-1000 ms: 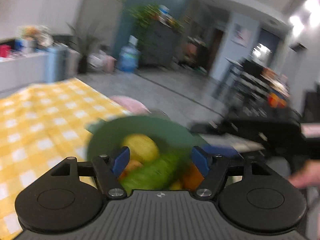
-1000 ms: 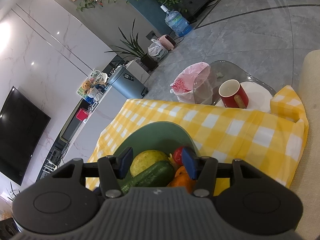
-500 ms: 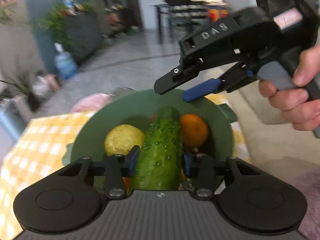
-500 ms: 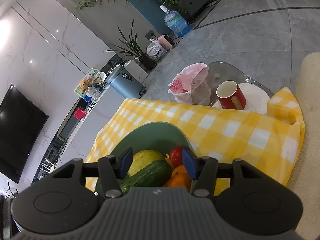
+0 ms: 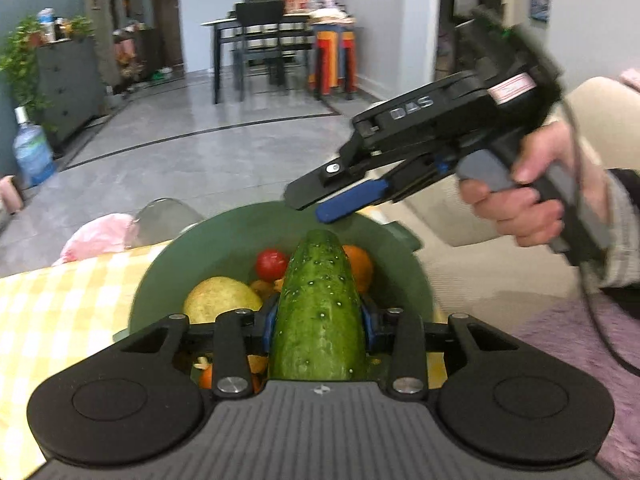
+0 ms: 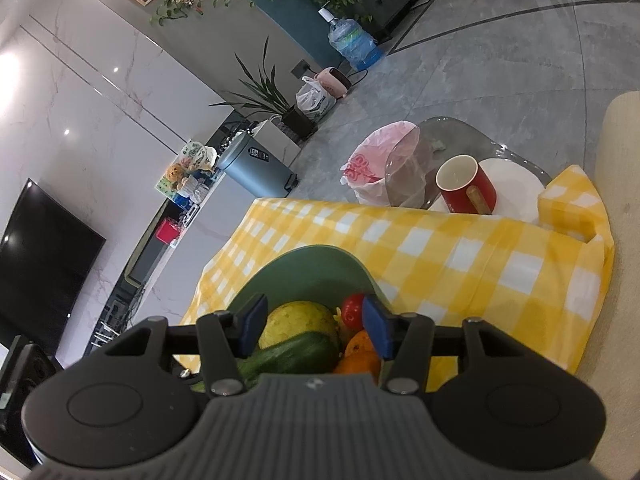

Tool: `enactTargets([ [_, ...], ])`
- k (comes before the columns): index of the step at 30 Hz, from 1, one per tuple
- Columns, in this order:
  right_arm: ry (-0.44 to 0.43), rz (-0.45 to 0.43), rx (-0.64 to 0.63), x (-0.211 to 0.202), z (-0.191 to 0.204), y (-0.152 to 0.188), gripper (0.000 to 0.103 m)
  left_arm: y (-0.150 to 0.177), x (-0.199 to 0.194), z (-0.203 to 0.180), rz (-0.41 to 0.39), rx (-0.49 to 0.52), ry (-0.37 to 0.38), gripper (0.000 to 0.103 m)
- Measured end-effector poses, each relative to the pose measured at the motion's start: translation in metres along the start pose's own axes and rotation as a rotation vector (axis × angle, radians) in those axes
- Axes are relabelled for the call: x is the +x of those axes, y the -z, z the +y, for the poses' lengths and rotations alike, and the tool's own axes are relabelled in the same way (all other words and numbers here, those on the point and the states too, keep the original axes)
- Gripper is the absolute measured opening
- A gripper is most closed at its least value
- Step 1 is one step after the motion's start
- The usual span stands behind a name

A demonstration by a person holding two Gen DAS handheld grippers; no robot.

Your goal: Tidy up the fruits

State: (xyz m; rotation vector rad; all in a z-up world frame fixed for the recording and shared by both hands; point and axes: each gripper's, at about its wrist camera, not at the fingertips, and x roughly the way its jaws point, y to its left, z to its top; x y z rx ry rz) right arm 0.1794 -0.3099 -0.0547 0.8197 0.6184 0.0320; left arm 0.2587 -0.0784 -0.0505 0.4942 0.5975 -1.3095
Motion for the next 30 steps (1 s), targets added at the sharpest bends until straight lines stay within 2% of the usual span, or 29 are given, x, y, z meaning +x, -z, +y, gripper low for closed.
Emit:
enactTargets([
  [3,-0.007,0.001,0.016,-0.001,-0.002,0.0,0.05,0.002,0.0,-0.002,0.007,0.01,0.069,0.043],
  [7,0.001,0.001,0.003,-0.001,0.0,0.0,0.051,0.007,0.013,-0.006,0.101,0.047,0.134,0.043],
  [9,0.0,0.001,0.003,-0.001,0.0,0.0,0.05,0.006,0.02,-0.002,0.111,0.035,0.15,0.043],
  [11,0.006,0.001,0.004,0.0,0.001,0.001,0.05,0.004,0.026,0.006,0.14,-0.006,0.173,0.049],
  [13,0.005,0.001,0.005,0.0,0.001,0.001,0.05,-0.002,0.028,0.01,0.149,-0.033,0.164,0.059],
  [14,0.007,0.001,0.005,0.001,0.001,0.002,0.05,-0.005,0.026,0.009,0.143,-0.03,0.14,0.064],
  [15,0.008,0.001,0.003,0.001,0.001,0.002,0.05,-0.009,0.023,0.006,0.131,-0.011,0.092,0.074],
  [16,0.009,0.002,0.001,0.001,0.002,0.002,0.05,-0.011,0.02,0.003,0.112,0.007,0.051,0.078],
  [19,0.012,0.003,0.0,0.001,0.002,0.002,0.05,-0.02,0.005,0.001,0.048,0.02,-0.062,0.081],
  [22,0.013,0.005,0.001,0.002,0.002,0.001,0.05,-0.026,-0.005,0.0,0.007,-0.04,-0.209,0.083],
  [26,0.015,0.011,-0.003,0.001,0.002,0.001,0.051,-0.027,-0.019,-0.011,-0.077,-0.181,-0.401,0.083],
  [30,0.023,0.008,-0.032,-0.002,0.006,0.0,0.051,-0.027,-0.039,-0.031,-0.158,-0.443,-0.559,0.085],
])
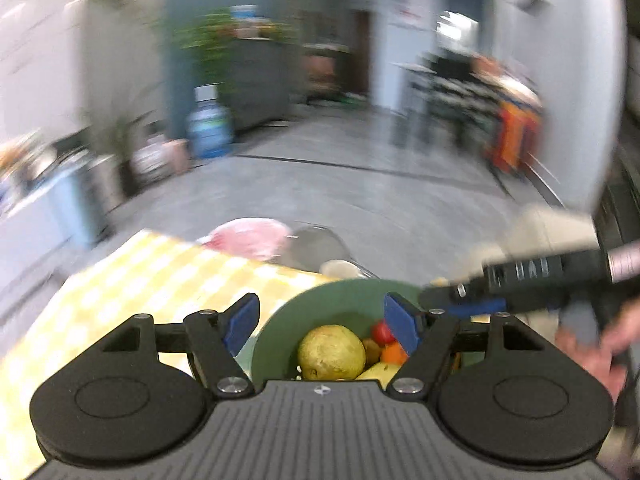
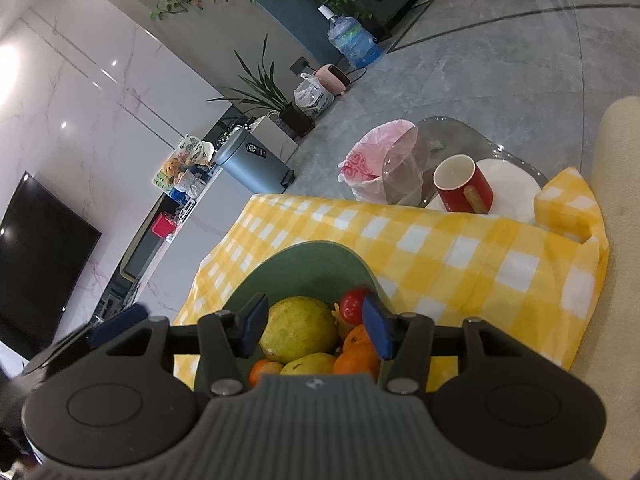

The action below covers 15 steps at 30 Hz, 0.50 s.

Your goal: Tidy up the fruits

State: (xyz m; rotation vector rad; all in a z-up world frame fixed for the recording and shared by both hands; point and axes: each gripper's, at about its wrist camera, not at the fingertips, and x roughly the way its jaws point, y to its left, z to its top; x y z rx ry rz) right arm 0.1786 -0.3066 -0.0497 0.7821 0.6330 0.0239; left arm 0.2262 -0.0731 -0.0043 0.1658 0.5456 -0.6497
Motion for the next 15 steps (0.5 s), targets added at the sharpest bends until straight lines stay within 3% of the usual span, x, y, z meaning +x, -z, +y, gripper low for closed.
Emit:
enactTargets([
  [3,0.003,-0.001,-0.048,-0.004,0.008,-0.002,0.051,-0.003,-0.024,-0.009,0.005,-0.143,-0.195,0.088],
  [6,0.034,0.013,-0.106,-0.009,0.015,-0.003,0.051,-0.006,-0.039,-0.022,0.035,-0.212,-0.355,0.088],
  [10,0.111,0.067,-0.162,-0.028,0.025,-0.007,0.051,-0.004,-0.057,-0.03,0.099,-0.361,-0.41,0.088],
  [15,0.161,0.105,-0.312,-0.065,0.038,0.006,0.051,0.009,-0.083,-0.051,0.107,-0.437,-0.479,0.09],
])
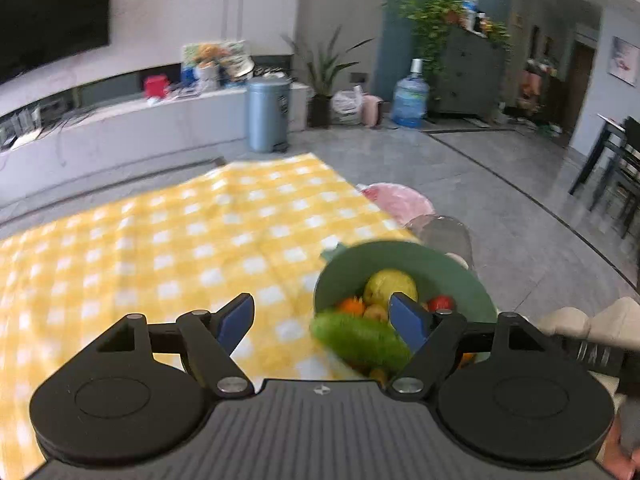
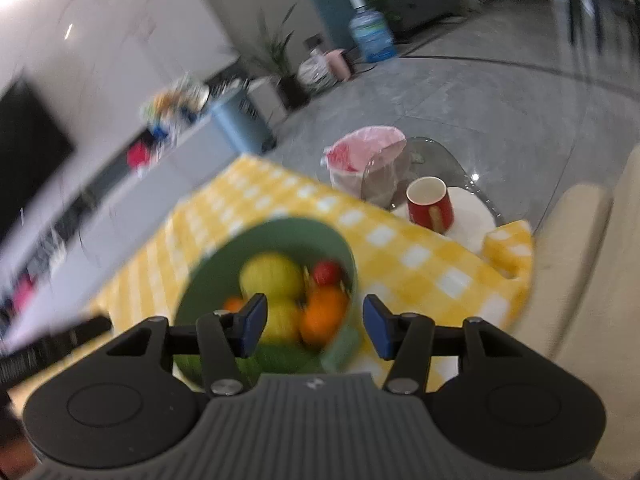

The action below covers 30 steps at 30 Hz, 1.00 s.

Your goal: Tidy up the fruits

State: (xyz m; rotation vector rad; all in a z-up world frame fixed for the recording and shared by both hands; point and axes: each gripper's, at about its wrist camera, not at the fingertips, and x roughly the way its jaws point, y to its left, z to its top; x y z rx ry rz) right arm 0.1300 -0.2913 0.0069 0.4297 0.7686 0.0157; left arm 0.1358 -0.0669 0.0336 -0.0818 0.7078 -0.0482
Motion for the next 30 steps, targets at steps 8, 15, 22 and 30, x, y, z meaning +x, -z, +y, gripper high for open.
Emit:
enactTargets([
  [8,0.05,0.143,-0.265,-0.029,0.021,0.074,0.051,0.057,-0.022,-0.022,0.089,-0.034,0.01,0.09],
  [15,0.063,0.143,-0.302,-0.046,0.028,0.098,0.056,0.088,-0.03,-0.024,0.118,-0.059,0.012,0.09],
  [22,0.114,0.121,-0.35,-0.055,0.036,0.106,0.06,0.094,-0.04,-0.022,0.119,-0.078,0.003,0.09],
  [30,0.117,0.099,-0.35,-0.058,0.042,0.107,0.061,0.099,-0.043,-0.015,0.086,-0.127,0.022,0.09],
])
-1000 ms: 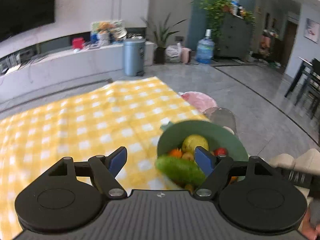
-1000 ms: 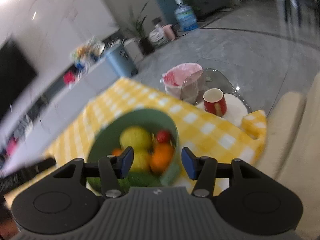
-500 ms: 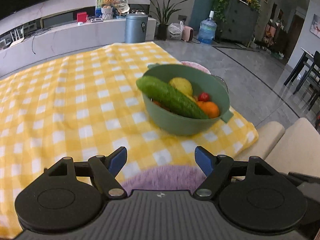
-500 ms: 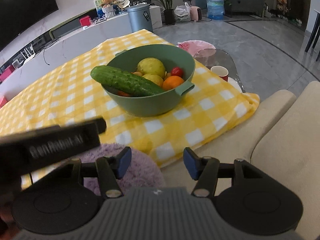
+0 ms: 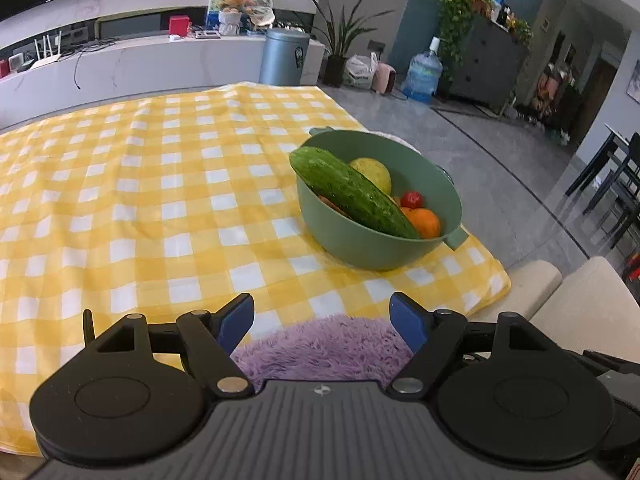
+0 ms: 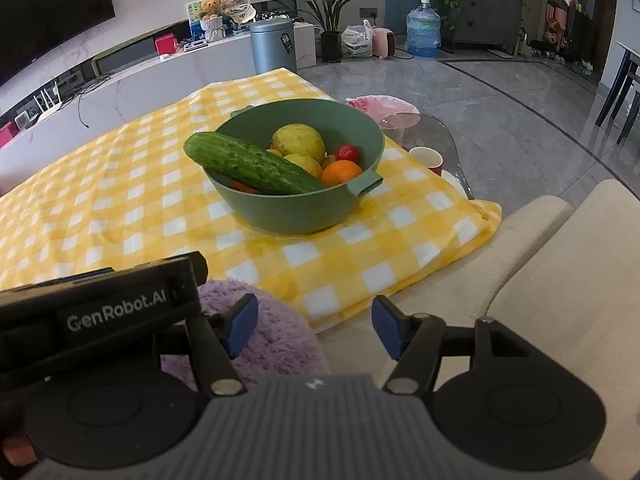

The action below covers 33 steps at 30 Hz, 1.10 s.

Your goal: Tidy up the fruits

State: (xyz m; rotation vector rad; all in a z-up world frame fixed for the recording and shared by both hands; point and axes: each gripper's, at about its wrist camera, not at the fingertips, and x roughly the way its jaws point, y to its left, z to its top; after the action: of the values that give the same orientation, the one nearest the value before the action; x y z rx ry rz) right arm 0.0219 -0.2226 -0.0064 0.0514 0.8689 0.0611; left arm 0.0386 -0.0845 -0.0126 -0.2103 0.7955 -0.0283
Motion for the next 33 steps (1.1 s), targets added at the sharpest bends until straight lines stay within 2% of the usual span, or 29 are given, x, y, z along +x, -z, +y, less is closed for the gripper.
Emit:
enactTargets([
  [18,0.049,0.004,-0.049,0.006,0.016,-0.003,0.063,0.0,0.005,0.01,0.003,-0.029,0.02,0.09],
  [33,0.048,0.008,-0.057,0.008,0.018,-0.003,0.063,-0.001,0.005,0.012,0.025,-0.037,0.025,0.09],
])
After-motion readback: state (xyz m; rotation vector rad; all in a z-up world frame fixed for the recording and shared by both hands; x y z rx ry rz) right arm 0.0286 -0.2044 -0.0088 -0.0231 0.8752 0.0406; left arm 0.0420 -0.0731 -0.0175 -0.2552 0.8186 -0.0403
